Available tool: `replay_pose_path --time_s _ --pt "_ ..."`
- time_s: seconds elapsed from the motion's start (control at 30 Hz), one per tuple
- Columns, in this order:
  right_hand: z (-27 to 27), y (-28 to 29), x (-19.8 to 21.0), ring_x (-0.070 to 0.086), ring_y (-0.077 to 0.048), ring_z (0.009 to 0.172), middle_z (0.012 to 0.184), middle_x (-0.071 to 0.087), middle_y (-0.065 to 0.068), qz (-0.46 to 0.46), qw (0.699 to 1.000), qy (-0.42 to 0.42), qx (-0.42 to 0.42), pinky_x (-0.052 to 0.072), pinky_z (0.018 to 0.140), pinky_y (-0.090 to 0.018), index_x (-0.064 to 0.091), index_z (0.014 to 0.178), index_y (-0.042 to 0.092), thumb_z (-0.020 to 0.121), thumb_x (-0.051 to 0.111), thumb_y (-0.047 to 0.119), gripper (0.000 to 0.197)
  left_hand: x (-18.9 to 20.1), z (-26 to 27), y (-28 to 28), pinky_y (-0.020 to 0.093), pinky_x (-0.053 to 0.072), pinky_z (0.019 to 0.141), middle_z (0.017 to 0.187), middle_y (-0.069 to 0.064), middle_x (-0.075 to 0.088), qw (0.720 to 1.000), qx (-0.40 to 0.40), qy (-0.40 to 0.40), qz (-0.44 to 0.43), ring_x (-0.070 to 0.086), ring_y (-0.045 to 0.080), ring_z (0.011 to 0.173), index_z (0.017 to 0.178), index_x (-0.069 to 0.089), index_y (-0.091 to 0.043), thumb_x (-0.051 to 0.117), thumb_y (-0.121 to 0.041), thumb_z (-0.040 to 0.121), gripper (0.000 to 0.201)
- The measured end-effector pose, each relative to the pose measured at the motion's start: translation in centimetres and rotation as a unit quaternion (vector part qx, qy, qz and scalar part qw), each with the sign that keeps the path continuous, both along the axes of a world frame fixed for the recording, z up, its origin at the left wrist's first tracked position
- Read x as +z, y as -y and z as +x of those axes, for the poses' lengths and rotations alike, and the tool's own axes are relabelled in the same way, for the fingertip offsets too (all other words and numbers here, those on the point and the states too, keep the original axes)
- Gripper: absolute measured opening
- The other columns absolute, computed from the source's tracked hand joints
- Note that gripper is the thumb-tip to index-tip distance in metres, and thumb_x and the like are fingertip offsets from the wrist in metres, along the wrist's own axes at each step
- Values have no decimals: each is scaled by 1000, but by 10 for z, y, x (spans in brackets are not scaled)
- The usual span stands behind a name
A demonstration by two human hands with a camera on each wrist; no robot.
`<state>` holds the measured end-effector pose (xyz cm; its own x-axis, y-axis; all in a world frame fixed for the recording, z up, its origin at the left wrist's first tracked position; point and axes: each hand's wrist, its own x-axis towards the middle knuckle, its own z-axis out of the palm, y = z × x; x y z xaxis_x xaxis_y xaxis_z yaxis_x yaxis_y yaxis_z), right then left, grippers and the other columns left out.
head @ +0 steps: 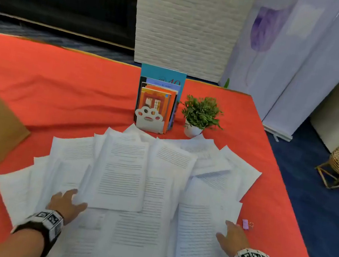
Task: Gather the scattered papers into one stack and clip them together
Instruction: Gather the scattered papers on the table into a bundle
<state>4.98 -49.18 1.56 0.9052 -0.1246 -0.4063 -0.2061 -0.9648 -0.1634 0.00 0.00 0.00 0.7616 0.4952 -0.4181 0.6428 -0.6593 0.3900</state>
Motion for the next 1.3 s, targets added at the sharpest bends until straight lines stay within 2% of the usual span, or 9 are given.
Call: replay_pose_path --time_s 0.2,0.3,0.37,0.7,0.8,0.87,1.0,1.1,1.3 --pt "-10 -17 -6 48 -29 128 142 47 -15 70 994 -49 -70 39 105 -31 23 146 7 92 51 19 62 9 -10 26 42 35 106 143 22 43 999 35 8 -23 45 40 127 147 23 -15 68 -25 79 82" --pt "-8 -16 9 57 -29 113 115 60 -16 72 995 -6 -67 42 85 -28 54 103 6 94 48 15 15 13 -12 36 40 35 104 141 23 46 997 29 34 -56 47 41 125 145 25 -9 64 -13 83 74" --pt "1 -11 25 58 -32 106 102 60 -18 72 993 45 -77 39 76 -30 47 78 9 95 47 17 18 18 -15 42 39 35 103 140 22 47 997 21 45 -54 47 40 125 143 30 -7 61 -10 84 66" --pt "56 -38 70 46 -24 72 66 47 -3 325 904 217 -175 34 57 -29 43 64 14 92 47 16 28 13 -49 34 41 48 85 123 22 59 985 102 127 -56 59 40 96 145 28 -21 51 7 80 75" --pt "65 -63 58 54 -28 79 78 57 -8 328 915 175 -156 45 74 -35 52 77 8 91 48 22 20 15 -52 28 39 47 82 121 25 58 979 128 145 -63 57 36 88 145 26 -24 43 8 83 72" --pt "65 -82 45 58 -30 85 87 61 -12 326 928 124 -132 47 80 -38 56 86 4 91 50 23 21 17 -50 26 37 44 84 128 26 53 977 132 147 -80 56 36 92 145 26 -25 42 7 85 70" --pt "49 -119 16 53 -24 77 70 52 -6 315 942 54 -101 40 68 -30 45 65 12 90 53 20 28 16 -39 24 38 41 97 135 19 47 971 115 189 -92 54 35 109 143 30 -22 46 4 88 62" --pt "37 -143 5 58 -25 88 89 59 -7 321 941 25 -107 44 75 -27 54 89 9 90 54 17 8 20 -26 20 39 34 106 140 14 40 978 60 198 -1 45 33 125 132 47 -19 52 -7 89 44" --pt "28 -171 9 56 -21 83 78 56 4 351 928 66 -106 39 59 -15 51 78 16 88 48 1 18 18 15 5 45 33 108 148 14 35 999 37 -7 0 40 34 132 146 29 -16 46 -48 90 67"
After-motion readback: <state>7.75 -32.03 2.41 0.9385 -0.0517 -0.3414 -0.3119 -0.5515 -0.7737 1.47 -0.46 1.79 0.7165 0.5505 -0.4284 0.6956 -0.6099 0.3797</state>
